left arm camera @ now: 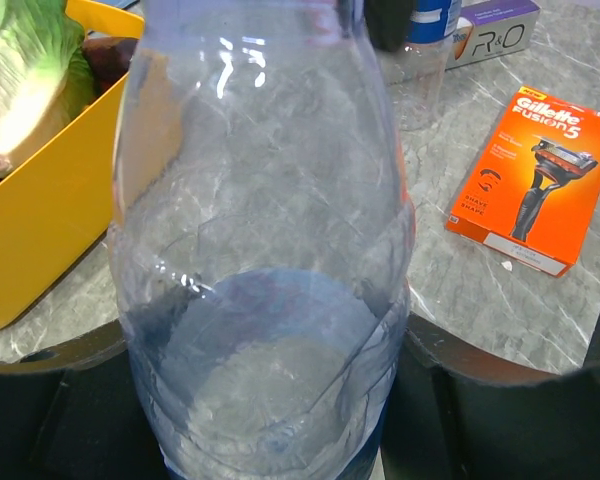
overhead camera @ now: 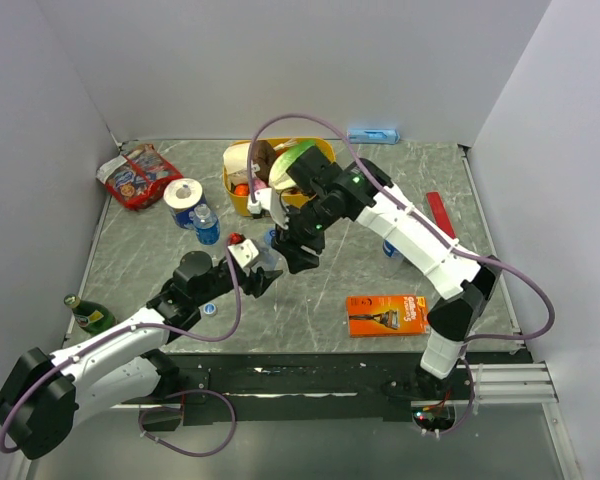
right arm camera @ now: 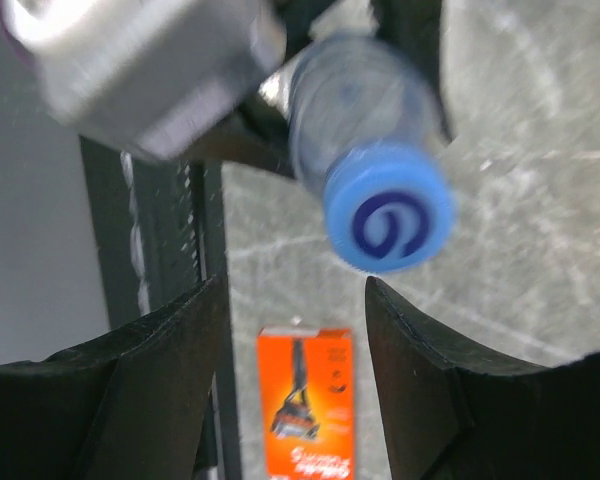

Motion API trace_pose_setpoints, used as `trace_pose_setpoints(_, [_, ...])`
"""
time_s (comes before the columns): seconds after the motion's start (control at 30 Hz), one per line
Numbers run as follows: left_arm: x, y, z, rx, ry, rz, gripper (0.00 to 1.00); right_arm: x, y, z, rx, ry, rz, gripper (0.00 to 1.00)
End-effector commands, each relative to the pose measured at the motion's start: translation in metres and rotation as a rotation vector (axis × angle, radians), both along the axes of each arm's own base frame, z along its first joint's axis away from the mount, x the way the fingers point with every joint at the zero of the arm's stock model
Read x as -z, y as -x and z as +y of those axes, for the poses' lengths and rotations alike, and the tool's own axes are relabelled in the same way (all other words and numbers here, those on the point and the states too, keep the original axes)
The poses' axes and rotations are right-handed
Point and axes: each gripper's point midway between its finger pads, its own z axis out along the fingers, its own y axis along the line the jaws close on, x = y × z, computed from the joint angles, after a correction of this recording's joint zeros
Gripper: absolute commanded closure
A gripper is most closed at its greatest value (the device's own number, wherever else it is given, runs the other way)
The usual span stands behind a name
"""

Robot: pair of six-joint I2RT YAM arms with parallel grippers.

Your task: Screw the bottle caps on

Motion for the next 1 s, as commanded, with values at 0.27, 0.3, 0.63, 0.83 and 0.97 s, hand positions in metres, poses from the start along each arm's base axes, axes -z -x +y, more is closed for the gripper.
trace_pose_setpoints(0.27, [-0.038,0.022,-0.013,0.188,-0.013,-0.158,0.99,-0.087,0.018,-0.045,-0.137,-0.199,-0.354,0.37])
trace_pose_setpoints(0.3, [-0.032,0.027,-0.014,0.219,-0.037,-0.145,0.99,-0.103,0.014,-0.044,-0.177,-0.245,-0.459,0.33])
trace_pose_setpoints(0.63, [-0.04,0.041,-0.024,0.366,-0.101,-0.193,0.99,-0.098,0.033,-0.031,-0.593,-0.261,-0.722,0.23])
trace_pose_setpoints(0.83, [-0.042,0.042,-0.027,0.389,-0.11,-0.193,0.99,-0.087,0.042,-0.019,-0.708,-0.268,-0.737,0.25])
trace_pose_setpoints(0.97, [-0.04,0.045,-0.029,0.407,-0.125,-0.187,0.99,-0.087,0.045,-0.012,-0.741,-0.277,-0.72,0.27])
